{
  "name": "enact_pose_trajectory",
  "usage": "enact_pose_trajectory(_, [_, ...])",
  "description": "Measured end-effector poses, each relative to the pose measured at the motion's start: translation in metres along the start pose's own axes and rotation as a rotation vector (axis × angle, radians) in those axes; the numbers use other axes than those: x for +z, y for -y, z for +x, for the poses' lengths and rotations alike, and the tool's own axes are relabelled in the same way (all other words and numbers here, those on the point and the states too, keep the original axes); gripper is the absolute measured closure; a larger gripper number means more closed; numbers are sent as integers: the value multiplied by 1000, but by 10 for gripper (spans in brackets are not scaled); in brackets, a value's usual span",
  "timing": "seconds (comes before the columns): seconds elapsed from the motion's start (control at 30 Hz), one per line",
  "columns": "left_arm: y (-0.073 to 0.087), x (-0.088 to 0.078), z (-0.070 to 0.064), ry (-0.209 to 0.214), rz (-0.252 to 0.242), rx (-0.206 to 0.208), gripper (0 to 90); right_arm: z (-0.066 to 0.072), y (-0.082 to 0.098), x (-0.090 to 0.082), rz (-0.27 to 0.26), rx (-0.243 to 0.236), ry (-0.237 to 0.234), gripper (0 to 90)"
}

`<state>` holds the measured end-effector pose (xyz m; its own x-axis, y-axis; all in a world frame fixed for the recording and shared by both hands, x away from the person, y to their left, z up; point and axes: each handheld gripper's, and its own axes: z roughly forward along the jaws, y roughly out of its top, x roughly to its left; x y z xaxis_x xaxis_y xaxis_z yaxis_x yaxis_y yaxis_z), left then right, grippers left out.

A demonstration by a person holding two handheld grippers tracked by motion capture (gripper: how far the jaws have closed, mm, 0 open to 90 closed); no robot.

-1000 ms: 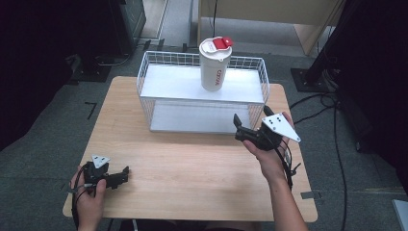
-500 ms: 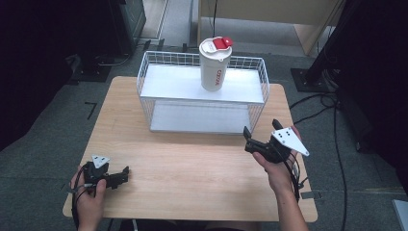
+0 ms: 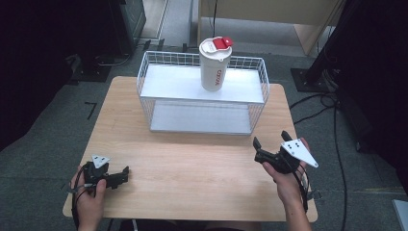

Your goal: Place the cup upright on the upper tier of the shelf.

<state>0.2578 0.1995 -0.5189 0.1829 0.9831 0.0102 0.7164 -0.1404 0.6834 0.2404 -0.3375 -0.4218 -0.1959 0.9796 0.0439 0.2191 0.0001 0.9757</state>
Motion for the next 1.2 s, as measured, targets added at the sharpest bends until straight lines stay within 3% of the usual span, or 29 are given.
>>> enact_pose_trajectory(0.8, [0, 0, 0, -1, 0, 1, 0, -38, 52, -28, 99, 36, 102, 13])
enact_pose_trajectory(1.2, [0, 0, 0, -1, -1, 1, 0, -52, 69, -36, 146, 37, 135, 13])
